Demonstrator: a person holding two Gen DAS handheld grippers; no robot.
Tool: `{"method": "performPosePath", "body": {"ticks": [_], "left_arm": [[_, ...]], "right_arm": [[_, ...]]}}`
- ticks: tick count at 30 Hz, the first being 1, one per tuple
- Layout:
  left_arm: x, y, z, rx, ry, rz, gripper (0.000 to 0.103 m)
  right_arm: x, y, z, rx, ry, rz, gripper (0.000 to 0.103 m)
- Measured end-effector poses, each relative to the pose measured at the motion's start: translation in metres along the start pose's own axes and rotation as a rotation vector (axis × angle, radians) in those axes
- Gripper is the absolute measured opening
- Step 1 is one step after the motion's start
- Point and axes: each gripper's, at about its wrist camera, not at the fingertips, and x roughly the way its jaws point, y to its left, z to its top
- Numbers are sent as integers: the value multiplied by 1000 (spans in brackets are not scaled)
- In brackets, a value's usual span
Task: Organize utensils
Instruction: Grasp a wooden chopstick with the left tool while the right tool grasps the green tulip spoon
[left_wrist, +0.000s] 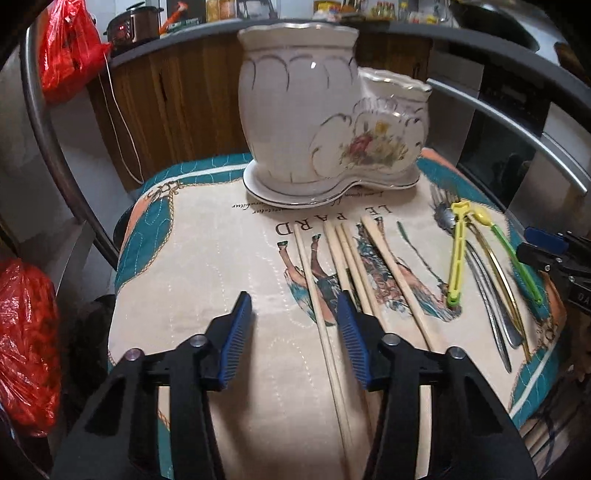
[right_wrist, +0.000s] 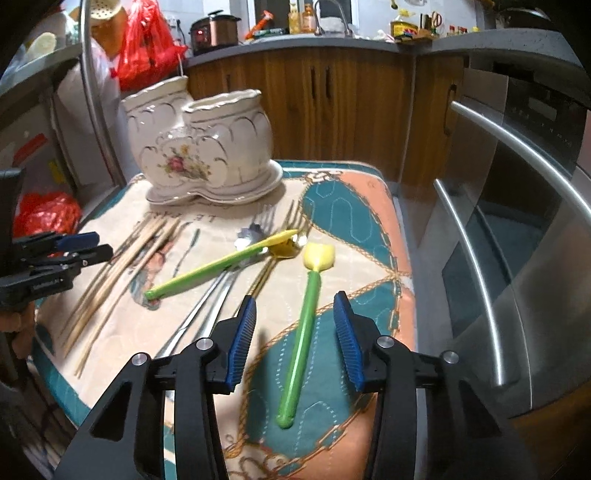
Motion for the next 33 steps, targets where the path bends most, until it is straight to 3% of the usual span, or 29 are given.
{"method": "performPosePath", "body": {"ticks": [12,19,29,33], "left_arm": [[13,1,2,49,71,-9,17],[15,7,9,53,114,-36,17],[18,3,18,93,208,-9,20],[19,5,17,97,230,-22,21]], "right_arm": [[25,1,17,-57,158,-17,29],[39,2,31,-72,280,-13,28],[64,5,60,-101,512,-6,28],[71,-2,65,-75,553,14,27]]}}
